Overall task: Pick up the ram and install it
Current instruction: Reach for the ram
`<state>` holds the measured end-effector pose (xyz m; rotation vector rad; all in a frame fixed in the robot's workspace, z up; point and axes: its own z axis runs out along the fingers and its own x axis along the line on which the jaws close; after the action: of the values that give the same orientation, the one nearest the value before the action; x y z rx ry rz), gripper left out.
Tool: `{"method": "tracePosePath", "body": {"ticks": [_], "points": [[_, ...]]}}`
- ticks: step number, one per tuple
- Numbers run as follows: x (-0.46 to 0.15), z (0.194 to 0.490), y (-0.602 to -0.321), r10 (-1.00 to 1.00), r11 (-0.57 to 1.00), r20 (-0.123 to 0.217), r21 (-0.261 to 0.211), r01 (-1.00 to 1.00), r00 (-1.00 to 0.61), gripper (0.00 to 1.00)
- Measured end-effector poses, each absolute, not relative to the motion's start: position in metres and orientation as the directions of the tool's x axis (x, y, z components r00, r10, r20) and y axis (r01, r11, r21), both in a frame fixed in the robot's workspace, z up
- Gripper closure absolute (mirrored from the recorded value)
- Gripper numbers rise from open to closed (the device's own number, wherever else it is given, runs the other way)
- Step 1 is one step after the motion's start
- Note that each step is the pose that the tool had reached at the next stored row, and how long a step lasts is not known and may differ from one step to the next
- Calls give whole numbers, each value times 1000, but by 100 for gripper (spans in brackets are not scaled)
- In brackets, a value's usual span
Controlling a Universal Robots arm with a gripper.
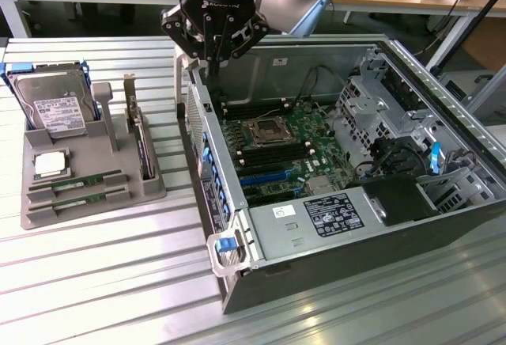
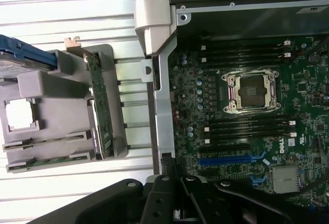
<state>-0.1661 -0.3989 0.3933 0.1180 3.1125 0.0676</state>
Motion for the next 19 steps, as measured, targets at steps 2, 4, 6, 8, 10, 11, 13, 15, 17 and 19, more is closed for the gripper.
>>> {"method": "tracePosePath", "body": {"ticks": [2, 4, 6, 8, 10, 11, 13, 15, 17, 19], "points": [[-167, 393, -399, 76, 996, -24, 44, 75, -997, 89], [-168, 393, -399, 76, 996, -24, 44, 75, -997, 89], [-168, 393, -399, 76, 996, -24, 44, 75, -997, 89], [-169, 393, -399, 76, 996, -24, 44, 75, -997, 89], [-170, 393, -399, 76, 996, -24, 44, 75, -997, 89], [-170, 393, -399, 76, 996, -24, 44, 75, -997, 89], [-171, 393, -399, 76, 996, -24, 44, 75, -997, 89], [-172, 393, -399, 76, 996, -24, 44, 75, -997, 89], [-172, 393, -399, 76, 996, -24, 44, 75, -997, 89], [-173, 393, -399, 76, 996, -24, 44, 75, -997, 89]]}}
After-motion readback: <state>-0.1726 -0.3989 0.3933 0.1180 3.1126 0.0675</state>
